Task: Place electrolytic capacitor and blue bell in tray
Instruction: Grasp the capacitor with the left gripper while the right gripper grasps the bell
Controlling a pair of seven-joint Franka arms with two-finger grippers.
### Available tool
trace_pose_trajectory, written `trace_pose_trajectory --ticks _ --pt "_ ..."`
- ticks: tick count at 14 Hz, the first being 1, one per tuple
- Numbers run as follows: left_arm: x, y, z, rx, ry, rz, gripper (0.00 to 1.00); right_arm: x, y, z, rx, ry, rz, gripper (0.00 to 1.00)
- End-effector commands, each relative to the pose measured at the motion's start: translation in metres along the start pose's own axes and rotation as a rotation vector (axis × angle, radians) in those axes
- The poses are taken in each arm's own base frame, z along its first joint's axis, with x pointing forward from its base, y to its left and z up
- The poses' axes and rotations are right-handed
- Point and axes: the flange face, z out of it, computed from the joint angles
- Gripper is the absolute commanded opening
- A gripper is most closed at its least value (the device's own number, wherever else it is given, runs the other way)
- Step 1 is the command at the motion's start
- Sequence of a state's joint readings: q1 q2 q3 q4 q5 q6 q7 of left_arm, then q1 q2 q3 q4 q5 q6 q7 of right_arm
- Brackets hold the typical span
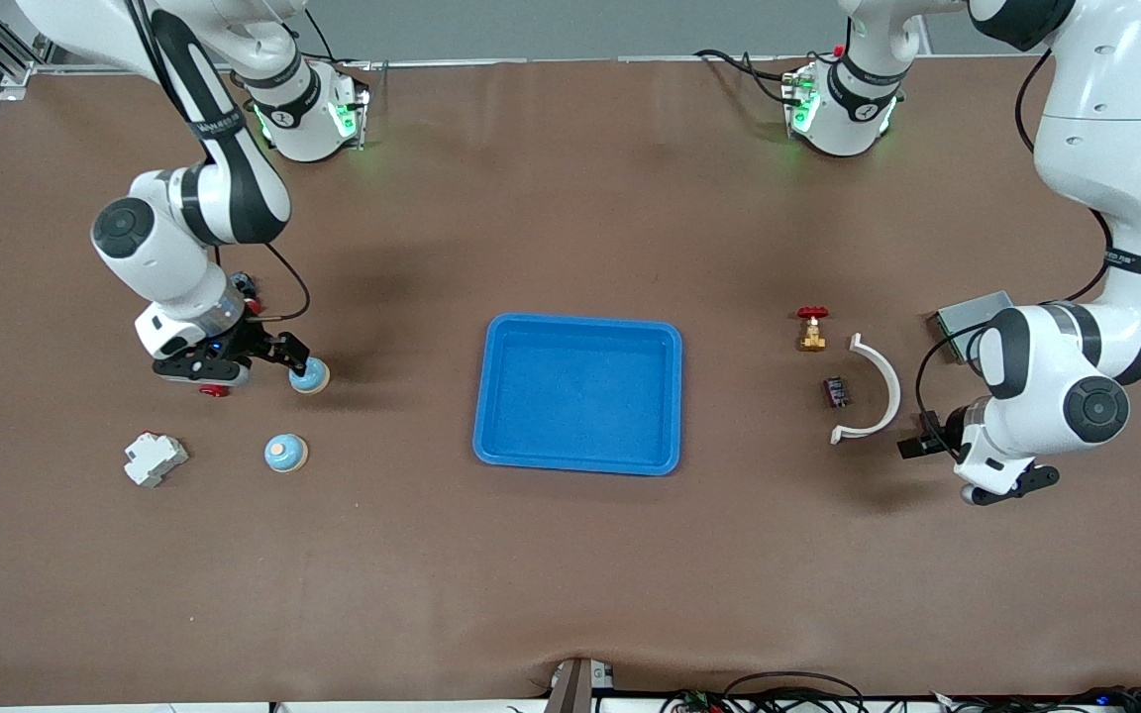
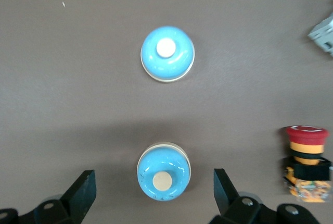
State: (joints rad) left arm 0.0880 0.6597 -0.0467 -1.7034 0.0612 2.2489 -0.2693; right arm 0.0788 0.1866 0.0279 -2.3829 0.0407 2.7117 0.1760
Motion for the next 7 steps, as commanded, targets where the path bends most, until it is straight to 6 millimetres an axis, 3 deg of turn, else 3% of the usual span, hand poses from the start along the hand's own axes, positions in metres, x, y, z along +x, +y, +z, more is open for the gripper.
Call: trace_pose_trajectory --ticks 1,7 --pt "0.002 -0.005 0.006 0.018 0.004 0.005 1.00 -0.011 -0.003 0.025 0.006 0.004 0.013 1.00" --pt "0.002 -0.009 0.015 0.022 -0.009 -0.001 1.00 -0.018 -0.001 0.053 0.005 0.016 0.011 1.00"
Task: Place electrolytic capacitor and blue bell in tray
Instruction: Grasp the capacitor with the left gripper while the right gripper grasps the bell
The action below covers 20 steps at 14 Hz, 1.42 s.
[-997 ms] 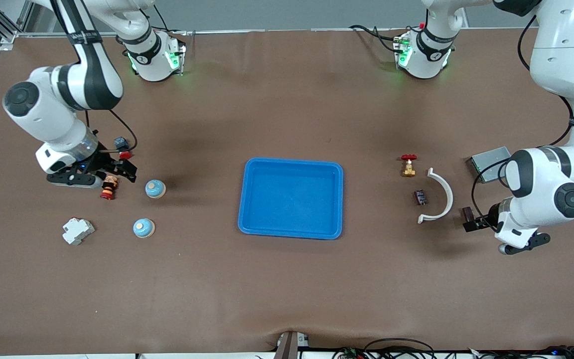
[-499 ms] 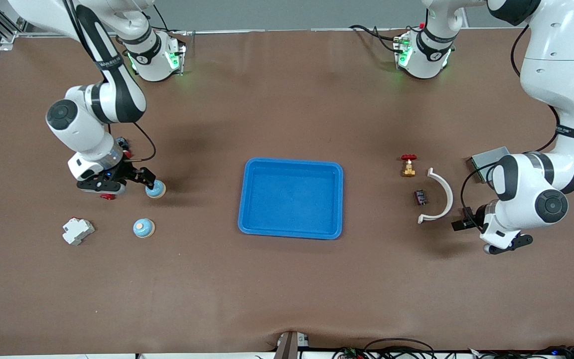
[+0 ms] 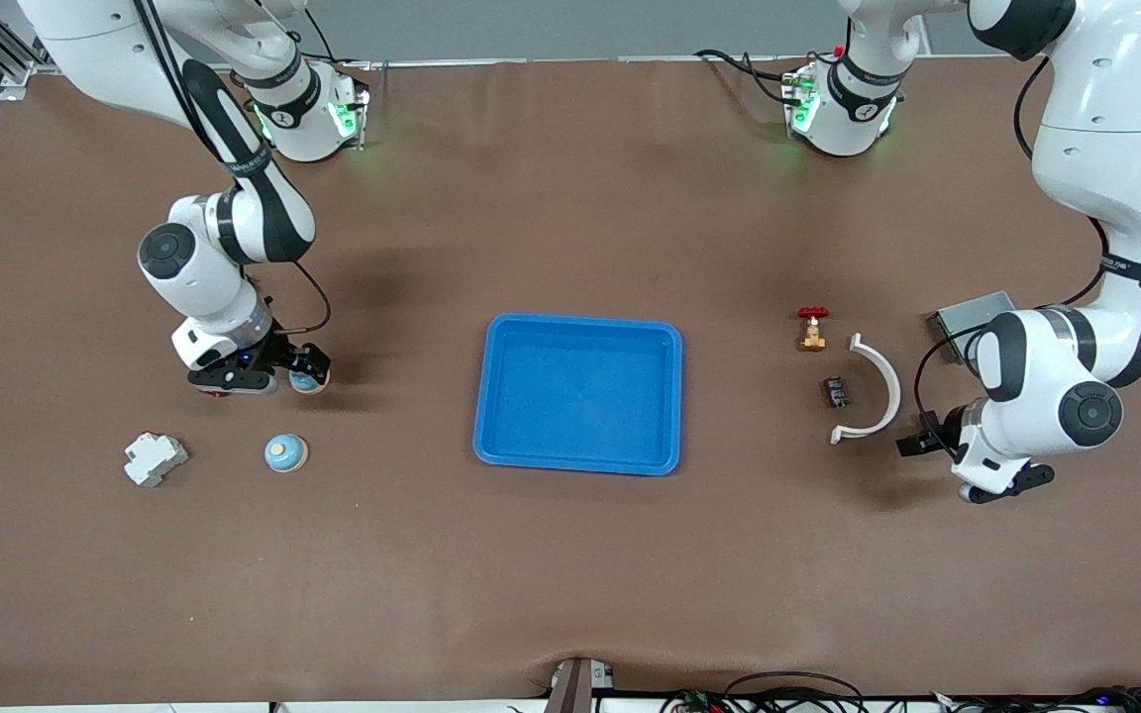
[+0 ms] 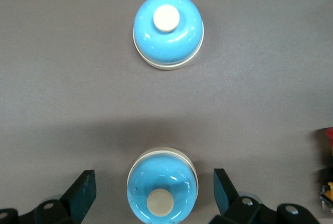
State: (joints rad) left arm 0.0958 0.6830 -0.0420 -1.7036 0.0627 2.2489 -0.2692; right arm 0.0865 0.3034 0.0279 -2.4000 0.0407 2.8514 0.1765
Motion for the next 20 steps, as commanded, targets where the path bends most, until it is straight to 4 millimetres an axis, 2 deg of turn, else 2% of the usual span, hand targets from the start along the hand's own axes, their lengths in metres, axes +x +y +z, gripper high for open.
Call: trace_pose_trajectory --ticks 1,2,4,6,10,11,13,14,15,16,17,18,20 --pt "0.001 -0.001 0.001 0.017 0.009 0.010 1.00 -0.006 -0.002 0.006 0.004 0.006 0.014 1.00" --pt "0.001 -0.001 0.004 0.018 0.005 0.011 0.84 -0.007 -0.001 0.013 0.004 0.009 0.013 1.00" --pt "0.002 -0.003 0.003 0.018 0.006 0.008 0.62 -0.011 -0.001 0.023 0.003 0.005 0.010 1.00" --pt "0.002 -0.004 0.003 0.018 0.006 0.006 0.49 -0.016 -0.001 0.033 -0.001 -0.016 0.004 1.00" --pt "0.003 -0.006 0.002 0.019 0.008 0.003 0.12 -0.019 0.001 0.041 -0.006 -0.036 0.003 1.00" --pt "0.003 -0.007 0.000 0.018 0.009 0.000 0.04 -0.019 0.001 0.041 -0.007 -0.039 0.006 1.00" --pt "0.005 -0.008 -0.007 0.017 0.018 -0.005 0.01 -0.018 0.000 0.040 -0.006 -0.039 0.005 1.00" --pt "0.009 -0.010 -0.015 0.014 0.030 -0.009 0.01 -0.018 -0.001 0.038 -0.005 -0.036 0.002 0.93" --pt "0.009 -0.010 -0.019 0.019 0.015 -0.010 0.01 -0.017 -0.002 0.038 -0.004 -0.036 0.002 0.60" --pt "0.011 -0.008 -0.035 0.023 0.009 -0.015 0.01 -0.018 -0.004 0.037 -0.003 -0.035 0.005 0.14" --pt "0.011 -0.004 -0.053 0.033 -0.017 -0.018 0.01 -0.018 -0.009 0.036 -0.001 -0.034 0.000 0.00" --pt "0.011 0.000 -0.073 0.036 -0.036 -0.021 0.01 -0.017 -0.012 0.034 0.001 -0.030 0.005 0.00" --pt "0.004 0.013 -0.114 0.053 -0.080 -0.058 0.01 -0.009 -0.027 0.015 0.001 -0.049 0.037 0.00"
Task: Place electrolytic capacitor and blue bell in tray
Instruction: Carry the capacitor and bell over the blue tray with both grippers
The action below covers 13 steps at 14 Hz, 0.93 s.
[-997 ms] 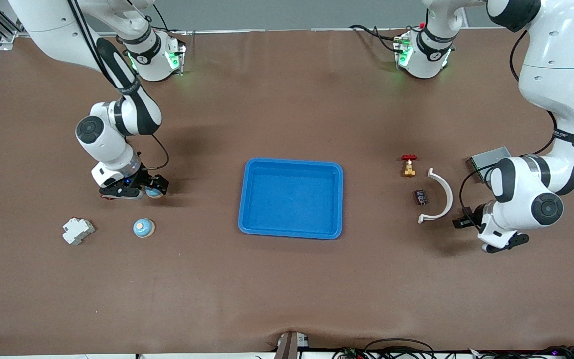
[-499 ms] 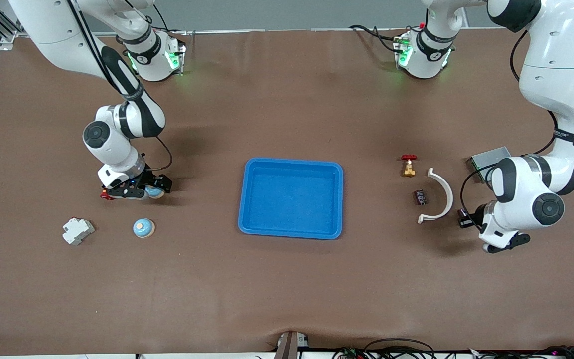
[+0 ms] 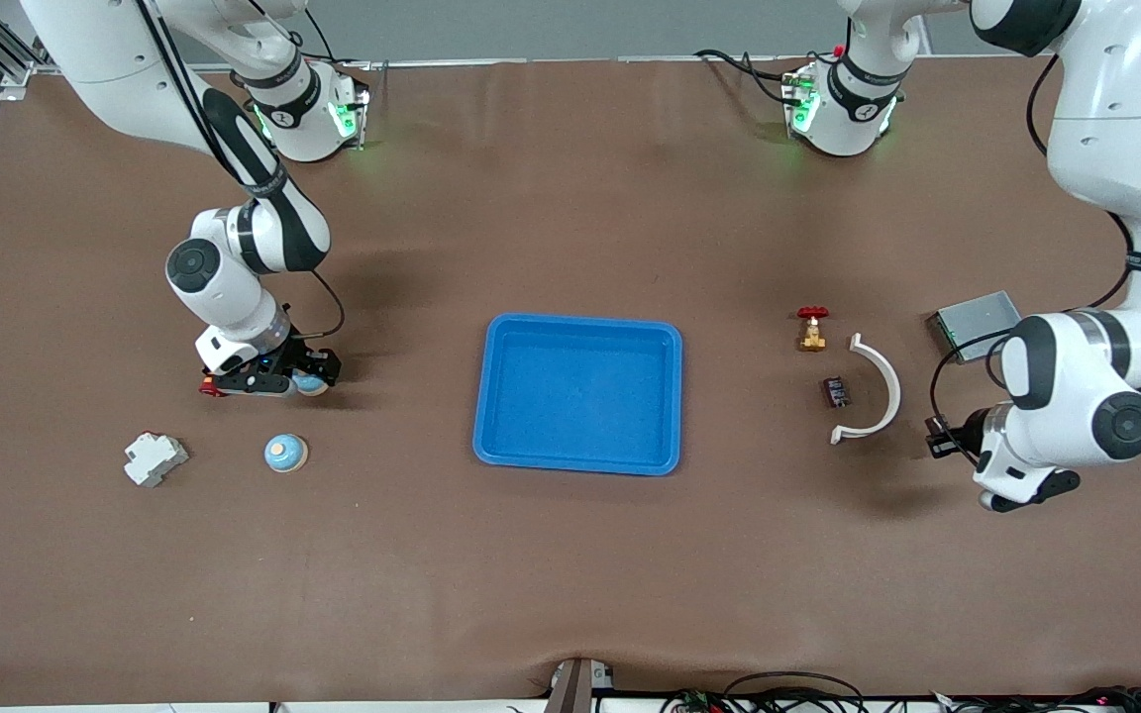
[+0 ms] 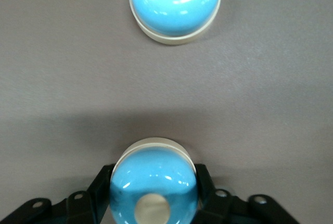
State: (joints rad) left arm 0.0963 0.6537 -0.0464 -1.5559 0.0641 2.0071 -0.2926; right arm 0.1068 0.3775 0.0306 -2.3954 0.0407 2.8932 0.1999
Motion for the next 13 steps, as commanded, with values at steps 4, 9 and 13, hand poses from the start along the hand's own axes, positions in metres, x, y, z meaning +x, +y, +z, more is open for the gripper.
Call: trace_pose_trajectory --ticks 4,9,13 --pt "-0.049 0.071 -0.109 0.034 -0.021 -0.111 0.01 0.025 -0.090 -0.075 -0.033 -0.159 0.121 0.00" --pt "-0.127 0.224 -0.122 -0.027 -0.026 -0.298 0.01 0.024 -0.196 -0.120 -0.034 -0.147 0.237 0.00" --pt "-0.166 0.291 -0.093 -0.010 -0.022 -0.331 0.01 0.012 -0.260 -0.107 -0.041 -0.130 0.330 0.00"
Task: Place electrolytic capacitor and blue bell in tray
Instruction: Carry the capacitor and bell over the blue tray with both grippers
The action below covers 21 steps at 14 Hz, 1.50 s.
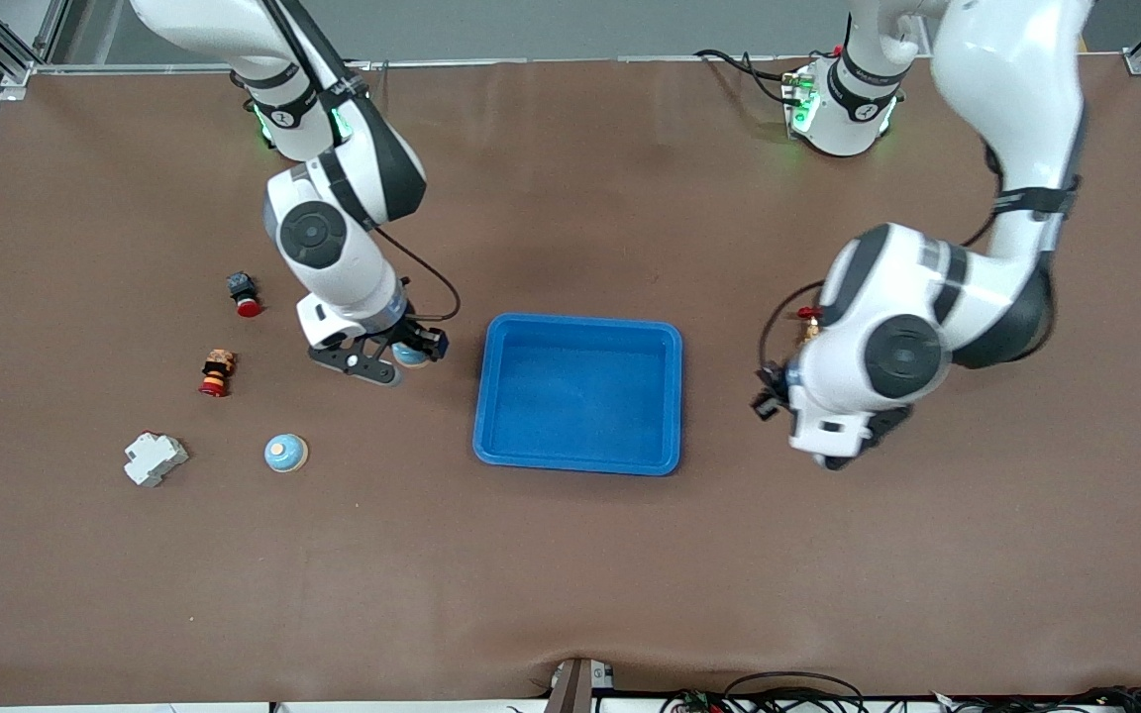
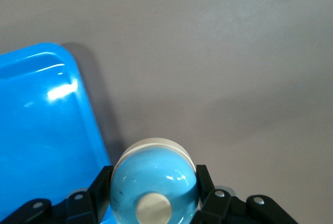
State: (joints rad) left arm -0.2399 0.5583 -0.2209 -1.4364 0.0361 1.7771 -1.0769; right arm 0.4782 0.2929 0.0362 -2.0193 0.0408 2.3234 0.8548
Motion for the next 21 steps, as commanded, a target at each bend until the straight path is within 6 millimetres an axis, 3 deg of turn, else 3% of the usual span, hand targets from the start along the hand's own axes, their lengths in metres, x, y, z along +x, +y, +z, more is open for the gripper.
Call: trace_pose_trajectory --ticks 1,3,5,8,12,14,21 --pt "-0.003 0.022 0.011 -0.051 0.001 -0.025 0.01 -0.009 -0.046 0.020 -0.008 -0.001 0.081 0.00" --pt "-0.029 0.051 0.020 -0.131 0.004 -0.063 0.01 -0.023 -0.075 0.024 0.003 0.004 0.102 0.00" --pt "-0.050 0.072 0.037 -0.155 0.005 -0.113 0.01 -0.028 -0.089 0.032 0.007 0.005 0.114 0.00" --pt "-0.063 0.090 0.072 -0.164 -0.001 -0.187 0.01 -0.035 -0.106 0.049 0.002 0.006 0.125 0.00" --pt "-0.072 0.100 0.106 -0.136 -0.005 -0.194 0.01 -0.045 -0.129 0.079 -0.029 0.041 0.146 0.00" --pt "-0.079 0.106 0.115 -0.153 0.002 -0.182 0.01 -0.048 -0.135 0.087 -0.032 0.049 0.154 0.00" --pt "-0.099 0.112 0.151 -0.100 -0.007 -0.227 0.02 -0.053 -0.141 0.104 -0.006 0.059 0.167 0.00"
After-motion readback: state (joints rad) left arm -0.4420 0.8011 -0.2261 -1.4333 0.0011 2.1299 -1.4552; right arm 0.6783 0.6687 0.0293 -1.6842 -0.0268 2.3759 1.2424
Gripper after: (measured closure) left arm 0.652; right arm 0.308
